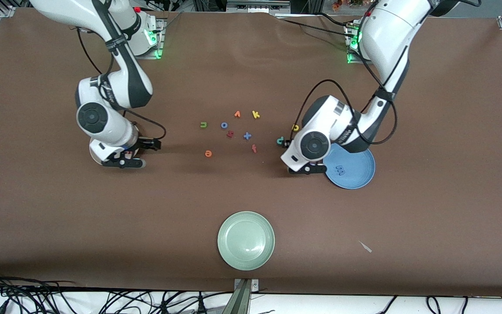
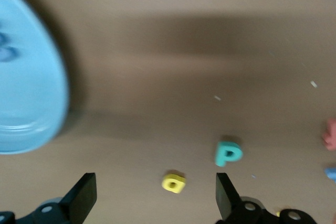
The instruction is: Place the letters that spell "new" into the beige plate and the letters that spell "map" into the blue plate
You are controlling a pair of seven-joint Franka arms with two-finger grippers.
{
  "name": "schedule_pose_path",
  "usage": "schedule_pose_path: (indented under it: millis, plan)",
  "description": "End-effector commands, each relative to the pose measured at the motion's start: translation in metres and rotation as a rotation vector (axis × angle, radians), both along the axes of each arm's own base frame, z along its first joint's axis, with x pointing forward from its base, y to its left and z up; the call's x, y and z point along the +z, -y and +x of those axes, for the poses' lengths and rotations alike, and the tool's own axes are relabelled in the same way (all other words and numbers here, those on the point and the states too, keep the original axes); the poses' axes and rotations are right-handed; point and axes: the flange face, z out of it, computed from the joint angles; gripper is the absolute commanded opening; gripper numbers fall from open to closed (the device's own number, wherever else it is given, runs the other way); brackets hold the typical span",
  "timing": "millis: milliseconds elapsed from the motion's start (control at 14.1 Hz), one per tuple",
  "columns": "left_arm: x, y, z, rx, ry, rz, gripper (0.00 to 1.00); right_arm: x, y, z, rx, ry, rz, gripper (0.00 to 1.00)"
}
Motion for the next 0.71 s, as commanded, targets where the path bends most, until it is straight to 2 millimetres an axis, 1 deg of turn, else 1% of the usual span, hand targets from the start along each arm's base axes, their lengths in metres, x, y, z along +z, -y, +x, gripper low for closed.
schedule_pose_path:
  millis: [0,71,142,213,284,355,497,639]
  plan:
    - [-0.022,0.032,-0.014,-0.054,-0.007,-0.118,1.00,-0.005,-0.048,0.011,-0.097,-0.006,0.029,1.00]
    - [-0.029,0.040,-0.020,-0.067,0.001,-0.130,1.00,-0.009,-0.063,0.012,-0.116,-0.008,0.036,1.00]
    - [-0.033,0.044,-0.024,-0.079,0.005,-0.132,1.00,-0.012,-0.081,0.010,-0.112,-0.014,0.046,1.00]
    - [-0.037,0.047,-0.026,-0.083,0.007,-0.133,1.00,-0.015,-0.091,0.010,-0.108,-0.015,0.052,1.00]
    - [-0.041,0.052,-0.031,-0.090,0.006,-0.133,0.96,-0.020,-0.094,0.011,-0.113,-0.015,0.053,1.00]
    - [-0.047,0.057,-0.037,-0.099,0.004,-0.131,0.92,-0.028,-0.106,0.011,-0.110,-0.016,0.054,1.00]
    - [-0.053,0.056,-0.039,-0.104,0.011,-0.126,0.84,-0.036,-0.136,0.010,-0.129,-0.010,0.050,1.00]
    - [-0.059,0.053,-0.038,-0.130,0.027,-0.094,0.71,-0.044,-0.155,0.007,-0.134,0.006,0.060,1.00]
